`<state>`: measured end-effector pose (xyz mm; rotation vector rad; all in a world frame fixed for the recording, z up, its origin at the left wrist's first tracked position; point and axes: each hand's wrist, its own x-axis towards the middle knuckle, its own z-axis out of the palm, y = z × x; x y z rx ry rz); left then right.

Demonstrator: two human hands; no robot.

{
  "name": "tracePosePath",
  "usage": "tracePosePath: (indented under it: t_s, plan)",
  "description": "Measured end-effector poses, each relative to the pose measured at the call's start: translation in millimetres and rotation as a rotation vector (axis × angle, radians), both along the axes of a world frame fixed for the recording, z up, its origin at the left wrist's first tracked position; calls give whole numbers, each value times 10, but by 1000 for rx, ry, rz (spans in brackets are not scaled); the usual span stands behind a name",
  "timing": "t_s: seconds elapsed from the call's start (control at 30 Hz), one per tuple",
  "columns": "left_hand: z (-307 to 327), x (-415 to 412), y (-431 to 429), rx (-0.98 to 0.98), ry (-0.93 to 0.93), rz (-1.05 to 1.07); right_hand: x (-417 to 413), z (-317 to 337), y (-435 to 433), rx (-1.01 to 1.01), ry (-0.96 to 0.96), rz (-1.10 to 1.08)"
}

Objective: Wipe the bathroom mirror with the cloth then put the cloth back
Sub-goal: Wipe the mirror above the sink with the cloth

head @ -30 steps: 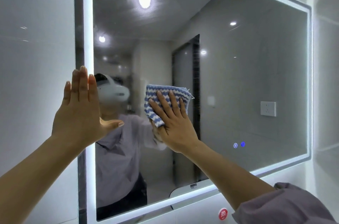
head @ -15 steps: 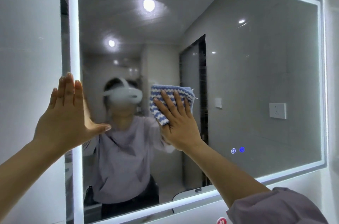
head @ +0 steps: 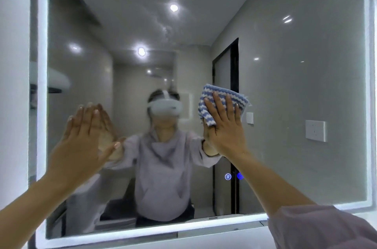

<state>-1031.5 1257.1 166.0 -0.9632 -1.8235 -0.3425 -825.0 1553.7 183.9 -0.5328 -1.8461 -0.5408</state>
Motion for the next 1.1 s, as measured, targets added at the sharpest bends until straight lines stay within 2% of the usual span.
tracePosePath:
  t_s: [0.3, 0.63, 0.8, 0.93, 1.1]
  plan:
    - [-98, 617, 319, -36, 7, 51, 102, 3, -50, -16, -83, 107]
    - [209, 451, 376, -36, -51, 20, 114, 2, -82, -19, -66, 107]
    - [340, 329, 433, -113, -27, 83, 68, -26, -38, 21, -46, 58]
    - [344, 77, 512, -100, -106, -57, 46, -33, -22, 56, -11, 35]
    - [344, 2, 538, -108, -135, -107, 6, -54, -45, 53, 49, 54]
